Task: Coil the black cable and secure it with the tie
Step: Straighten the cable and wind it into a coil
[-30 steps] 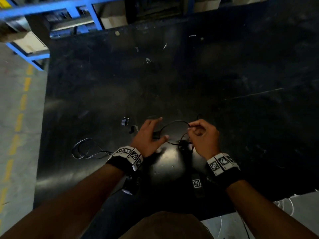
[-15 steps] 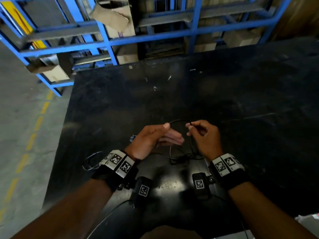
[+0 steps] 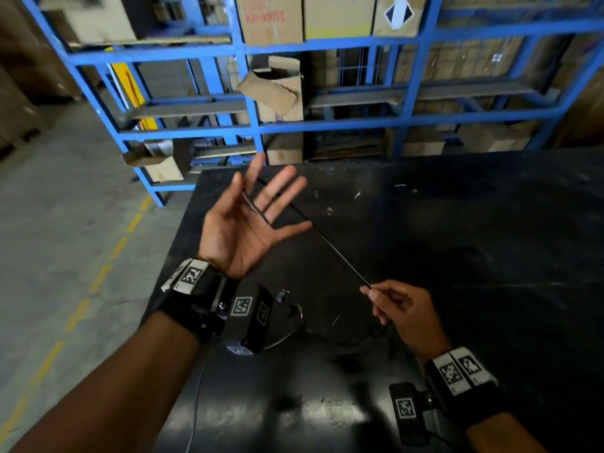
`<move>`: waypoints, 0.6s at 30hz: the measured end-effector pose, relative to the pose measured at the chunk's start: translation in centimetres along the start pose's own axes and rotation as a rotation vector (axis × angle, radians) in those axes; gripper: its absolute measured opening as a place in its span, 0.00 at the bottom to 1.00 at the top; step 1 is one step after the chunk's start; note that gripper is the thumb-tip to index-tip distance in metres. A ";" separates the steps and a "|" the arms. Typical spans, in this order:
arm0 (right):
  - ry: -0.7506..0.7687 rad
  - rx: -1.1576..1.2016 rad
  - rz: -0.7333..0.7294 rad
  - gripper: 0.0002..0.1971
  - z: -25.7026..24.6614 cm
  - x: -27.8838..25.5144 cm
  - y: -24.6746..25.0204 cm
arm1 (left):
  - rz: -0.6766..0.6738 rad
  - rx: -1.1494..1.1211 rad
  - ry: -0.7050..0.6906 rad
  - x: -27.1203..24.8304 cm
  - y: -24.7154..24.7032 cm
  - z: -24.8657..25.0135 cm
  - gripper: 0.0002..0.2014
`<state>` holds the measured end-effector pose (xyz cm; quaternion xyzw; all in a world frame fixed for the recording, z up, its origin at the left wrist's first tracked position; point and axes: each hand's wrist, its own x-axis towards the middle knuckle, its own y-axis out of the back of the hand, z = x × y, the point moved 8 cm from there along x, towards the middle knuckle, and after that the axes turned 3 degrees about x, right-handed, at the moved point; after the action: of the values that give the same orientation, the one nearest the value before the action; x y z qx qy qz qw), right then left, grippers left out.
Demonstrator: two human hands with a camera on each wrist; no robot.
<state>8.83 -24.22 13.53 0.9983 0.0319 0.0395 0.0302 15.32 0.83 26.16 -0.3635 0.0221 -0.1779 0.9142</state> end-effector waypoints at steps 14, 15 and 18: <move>0.045 0.047 0.056 0.05 -1.9 -1.4 2.7 | 0.102 0.123 -0.198 0.0 3.0 9.2 0.20; 0.054 0.050 0.056 0.07 -2.4 -1.5 2.8 | 0.122 0.139 -0.215 0.0 3.0 9.5 0.20; 0.112 0.022 0.039 0.09 -4.5 -1.8 3.0 | 0.164 0.255 -0.242 0.2 2.9 9.8 0.20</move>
<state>6.89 -27.04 18.05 0.9952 0.0145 0.0957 0.0169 18.09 9.14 31.47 -0.2603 -0.0811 -0.0591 0.9603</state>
